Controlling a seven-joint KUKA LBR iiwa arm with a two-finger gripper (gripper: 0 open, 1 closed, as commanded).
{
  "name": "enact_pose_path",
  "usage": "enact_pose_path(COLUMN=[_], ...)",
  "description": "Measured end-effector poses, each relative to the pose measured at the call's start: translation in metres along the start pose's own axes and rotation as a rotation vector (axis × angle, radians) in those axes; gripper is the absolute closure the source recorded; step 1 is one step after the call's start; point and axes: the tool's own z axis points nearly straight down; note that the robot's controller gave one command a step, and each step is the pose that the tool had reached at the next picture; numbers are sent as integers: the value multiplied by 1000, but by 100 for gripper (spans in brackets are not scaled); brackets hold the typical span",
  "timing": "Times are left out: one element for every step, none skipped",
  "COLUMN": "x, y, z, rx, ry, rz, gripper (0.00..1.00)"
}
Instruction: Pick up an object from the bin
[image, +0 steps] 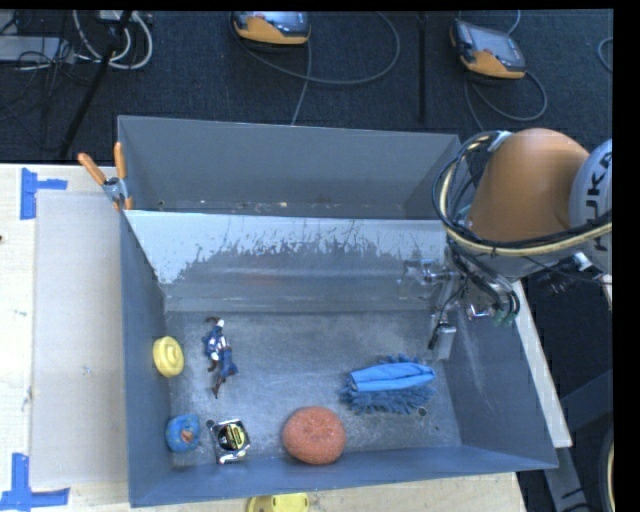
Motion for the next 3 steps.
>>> enact_pose_path(x=[9,26,73], y=[10,36,43], z=[51,92,115], rx=[1,0,-1], ry=[3,3,7], rz=[87,-7,-7], gripper=[0,0,100])
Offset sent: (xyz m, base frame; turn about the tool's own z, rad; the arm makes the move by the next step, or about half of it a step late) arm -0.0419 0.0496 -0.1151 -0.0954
